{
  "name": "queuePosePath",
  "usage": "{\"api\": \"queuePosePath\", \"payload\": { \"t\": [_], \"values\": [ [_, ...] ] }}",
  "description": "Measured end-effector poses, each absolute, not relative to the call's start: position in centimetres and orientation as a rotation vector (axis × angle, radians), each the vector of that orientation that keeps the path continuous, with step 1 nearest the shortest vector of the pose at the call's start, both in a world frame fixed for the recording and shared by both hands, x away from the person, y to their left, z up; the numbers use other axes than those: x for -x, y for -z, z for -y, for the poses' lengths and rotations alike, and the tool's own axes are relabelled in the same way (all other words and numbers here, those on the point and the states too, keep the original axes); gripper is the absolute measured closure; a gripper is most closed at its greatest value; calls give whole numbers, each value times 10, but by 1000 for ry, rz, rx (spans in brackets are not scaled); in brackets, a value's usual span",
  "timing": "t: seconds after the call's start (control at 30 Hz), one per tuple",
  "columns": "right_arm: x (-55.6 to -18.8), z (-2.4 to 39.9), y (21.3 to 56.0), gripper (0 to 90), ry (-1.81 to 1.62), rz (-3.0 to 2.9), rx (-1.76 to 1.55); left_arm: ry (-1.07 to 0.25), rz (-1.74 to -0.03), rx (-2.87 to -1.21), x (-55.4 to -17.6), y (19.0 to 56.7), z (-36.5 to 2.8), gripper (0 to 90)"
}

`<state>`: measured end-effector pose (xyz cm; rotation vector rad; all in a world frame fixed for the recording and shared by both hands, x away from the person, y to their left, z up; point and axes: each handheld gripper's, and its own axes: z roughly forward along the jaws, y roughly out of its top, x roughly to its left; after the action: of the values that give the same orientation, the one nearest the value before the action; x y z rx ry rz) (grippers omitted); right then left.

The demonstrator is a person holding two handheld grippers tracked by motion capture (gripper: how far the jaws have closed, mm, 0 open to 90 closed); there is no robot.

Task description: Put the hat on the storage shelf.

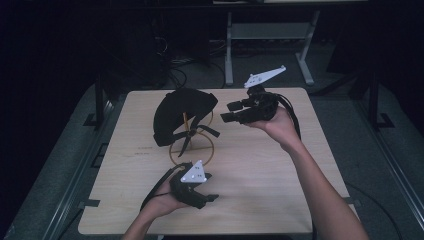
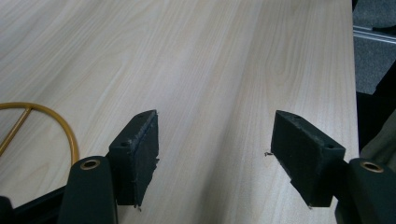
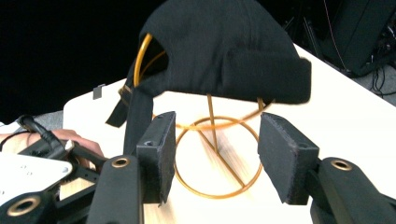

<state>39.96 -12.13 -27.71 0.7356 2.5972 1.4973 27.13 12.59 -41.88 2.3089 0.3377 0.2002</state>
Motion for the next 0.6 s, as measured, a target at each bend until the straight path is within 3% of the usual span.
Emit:
{"api": "queuePosePath", "payload": {
  "t": [0.6],
  "values": [
    [-383,180,305,373,-1529,-2520,-858,-209,-340,-2319,-271,423,-124,320]
  ]
}}
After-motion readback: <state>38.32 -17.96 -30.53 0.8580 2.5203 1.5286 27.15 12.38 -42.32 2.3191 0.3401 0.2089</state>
